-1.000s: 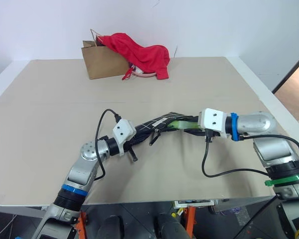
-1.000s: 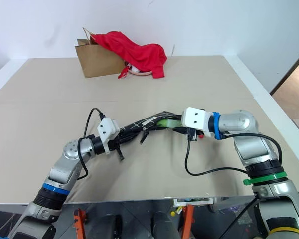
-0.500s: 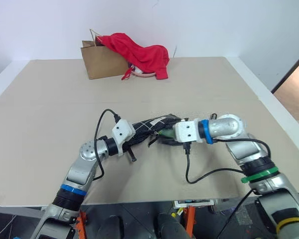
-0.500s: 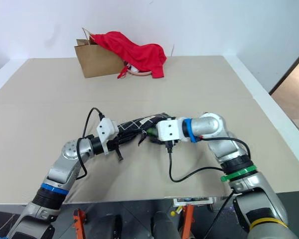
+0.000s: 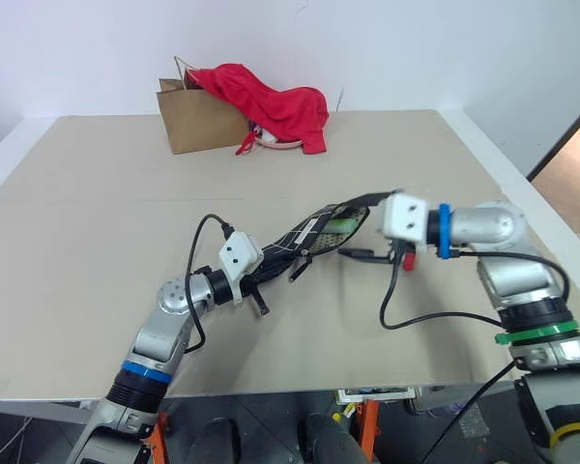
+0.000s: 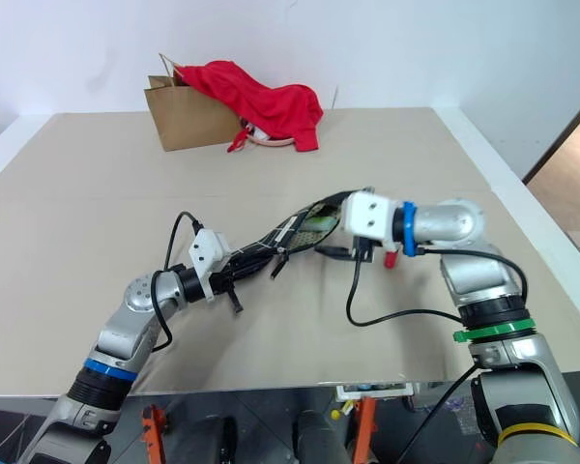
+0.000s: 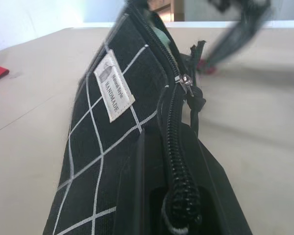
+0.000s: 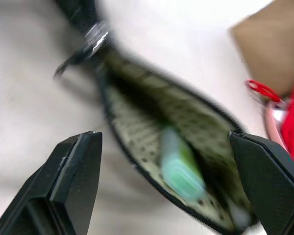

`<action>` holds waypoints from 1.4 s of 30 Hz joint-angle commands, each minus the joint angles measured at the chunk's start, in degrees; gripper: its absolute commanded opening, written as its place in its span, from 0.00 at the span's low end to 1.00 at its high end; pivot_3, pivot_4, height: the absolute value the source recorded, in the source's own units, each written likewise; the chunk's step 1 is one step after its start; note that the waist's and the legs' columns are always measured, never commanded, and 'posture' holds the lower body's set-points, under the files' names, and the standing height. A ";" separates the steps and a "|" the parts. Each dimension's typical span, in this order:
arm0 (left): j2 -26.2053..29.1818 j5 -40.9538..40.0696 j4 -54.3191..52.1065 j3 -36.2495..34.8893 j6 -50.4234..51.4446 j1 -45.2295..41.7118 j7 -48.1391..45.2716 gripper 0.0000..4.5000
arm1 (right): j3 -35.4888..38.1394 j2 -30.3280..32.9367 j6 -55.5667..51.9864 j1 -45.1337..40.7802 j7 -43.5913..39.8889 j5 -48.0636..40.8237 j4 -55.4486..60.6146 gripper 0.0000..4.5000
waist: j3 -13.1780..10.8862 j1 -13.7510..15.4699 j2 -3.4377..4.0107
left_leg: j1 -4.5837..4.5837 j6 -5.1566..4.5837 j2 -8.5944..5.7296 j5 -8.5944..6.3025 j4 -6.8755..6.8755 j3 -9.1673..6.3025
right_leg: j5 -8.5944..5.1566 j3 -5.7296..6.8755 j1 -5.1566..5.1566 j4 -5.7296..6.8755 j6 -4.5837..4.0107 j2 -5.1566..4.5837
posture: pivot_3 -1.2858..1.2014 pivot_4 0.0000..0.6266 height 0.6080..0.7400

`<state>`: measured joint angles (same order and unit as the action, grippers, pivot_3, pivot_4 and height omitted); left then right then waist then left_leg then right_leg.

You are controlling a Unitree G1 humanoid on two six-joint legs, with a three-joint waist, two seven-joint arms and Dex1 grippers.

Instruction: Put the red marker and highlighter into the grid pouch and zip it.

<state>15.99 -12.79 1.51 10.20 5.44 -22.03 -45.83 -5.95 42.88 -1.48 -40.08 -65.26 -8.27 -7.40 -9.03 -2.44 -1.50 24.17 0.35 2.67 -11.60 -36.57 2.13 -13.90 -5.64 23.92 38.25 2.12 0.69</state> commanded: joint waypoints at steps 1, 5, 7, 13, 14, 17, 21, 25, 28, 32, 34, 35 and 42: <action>-0.09 -1.19 -2.30 -0.96 -0.12 -0.16 0.11 0.00 | 9.51 4.39 -16.38 0.95 -0.21 -11.18 7.14 0.98 | 0.00 0.05 0.00 | 0.00 0.00 0.00 0.00 0.00 -0.02 | -0.01 0.02 -0.02 0.00 0.00 -0.01 | 0.52 0.24 1.00; 0.11 -1.28 -2.64 -1.09 0.14 0.31 0.62 0.00 | 14.12 6.93 -28.03 4.66 7.89 -10.58 6.67 0.98 | 0.01 0.05 -0.02 | 0.01 0.00 -0.04 0.00 -0.03 0.00 | -0.01 0.01 -0.05 -0.03 0.01 -0.05 | 0.52 0.24 1.00; 0.14 -1.29 -2.83 -1.09 0.25 0.49 0.82 0.00 | 14.77 6.06 -36.21 6.63 15.43 -8.51 6.14 0.98 | 0.04 0.05 -0.07 | -0.01 0.00 -0.04 0.00 -0.04 -0.02 | -0.01 0.03 -0.09 -0.03 0.01 -0.06 | 0.52 0.24 1.00; -0.31 -2.04 -3.42 -1.45 1.62 0.40 1.56 0.00 | 19.93 -3.34 -54.84 8.42 33.27 -9.06 7.67 0.98 | 0.04 -0.28 -0.03 | -0.06 -0.01 0.02 0.01 -0.02 0.05 | 0.03 -0.14 0.01 0.04 0.05 0.07 | 0.52 0.24 1.00; -0.26 -2.09 -3.49 -1.42 1.75 0.36 1.57 0.00 | 20.79 -5.20 -56.78 8.36 35.55 -9.16 7.91 0.98 | 0.04 -0.26 -0.03 | -0.05 0.00 0.01 0.02 -0.01 0.03 | 0.03 -0.11 0.02 0.05 0.05 0.07 | 0.52 0.24 1.00; -0.16 -2.23 -3.80 -1.32 2.10 0.30 1.80 0.00 | 20.90 -7.78 -59.45 9.09 38.81 -8.94 9.06 0.98 | 0.04 -0.23 -0.02 | -0.02 -0.01 0.00 0.02 0.00 0.04 | 0.02 -0.12 0.03 0.05 0.05 0.06 | 0.52 0.24 1.00; -0.30 -2.26 -4.26 -1.31 2.43 0.44 2.37 0.00 | 20.39 -11.20 -60.92 11.48 42.55 -8.46 9.14 0.98 | 0.05 -0.19 -0.03 | 0.02 -0.01 -0.04 0.01 0.00 0.07 | -0.02 -0.12 0.00 -0.03 0.13 -0.01 | 0.52 0.24 1.00; -0.40 -2.36 -4.83 -1.36 2.59 0.99 2.91 0.00 | 19.44 -12.65 -58.86 12.87 45.23 -6.84 6.62 0.98 | 0.06 -0.21 -0.05 | 0.03 -0.02 -0.06 0.00 -0.01 0.05 | -0.04 -0.10 -0.01 -0.03 0.19 -0.02 | 0.52 0.24 1.00; -0.47 -2.37 -4.87 -1.34 2.55 1.13 3.29 0.00 | 18.12 -12.89 -56.51 13.08 46.23 -5.56 3.98 0.87 | 0.09 -0.22 -0.09 | -0.05 -0.01 -0.05 0.01 -0.05 0.04 | -0.15 -0.09 -0.08 -0.03 0.46 -0.01 | 0.52 0.24 1.00; -0.73 -2.20 -5.15 -1.13 2.54 1.30 3.73 0.00 | 15.77 -12.03 -49.91 13.75 47.41 -1.92 -1.31 0.53 | 0.17 -0.28 -0.24 | -0.35 -0.02 -0.05 0.03 -0.09 0.05 | -0.12 -0.10 -0.40 -0.10 0.49 -0.01 | 0.52 0.24 1.00; -0.76 -2.15 -5.12 -1.14 2.52 1.25 3.78 0.00 | 15.87 -11.80 -47.67 13.77 47.55 -1.43 -3.38 0.32 | 0.18 -0.31 -0.26 | -0.69 -0.02 -0.05 0.02 -0.07 0.11 | -0.13 -0.16 -0.72 -0.15 0.50 -0.03 | 0.52 0.24 1.00; -0.74 -2.14 -5.23 -1.15 2.55 1.30 3.80 0.00 | 16.26 -11.64 -46.77 13.64 47.75 -1.39 -4.04 0.21 | 0.19 -0.31 -0.27 | -0.76 -0.02 -0.06 0.02 -0.07 0.14 | -0.14 -0.19 -0.77 -0.15 0.49 -0.03 | 0.52 0.24 1.00; -0.11 -2.36 -5.56 -1.29 3.04 1.28 3.24 0.00 | 18.40 -10.38 -35.54 9.25 42.97 -4.94 -0.62 0.13 | 0.15 -0.30 -0.24 | -0.74 -0.07 -0.11 0.06 -0.05 0.27 | -0.15 -0.42 -0.71 -0.15 0.47 -0.03 | 0.52 0.24 1.00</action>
<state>15.73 -14.22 -1.62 10.03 8.70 -20.44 -42.69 11.43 30.73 -40.16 -28.26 -19.57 -11.84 -11.64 -8.88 -2.74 -1.73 23.45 0.27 2.56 -11.54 -36.56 2.45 -13.99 -6.13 23.28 38.10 2.72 0.66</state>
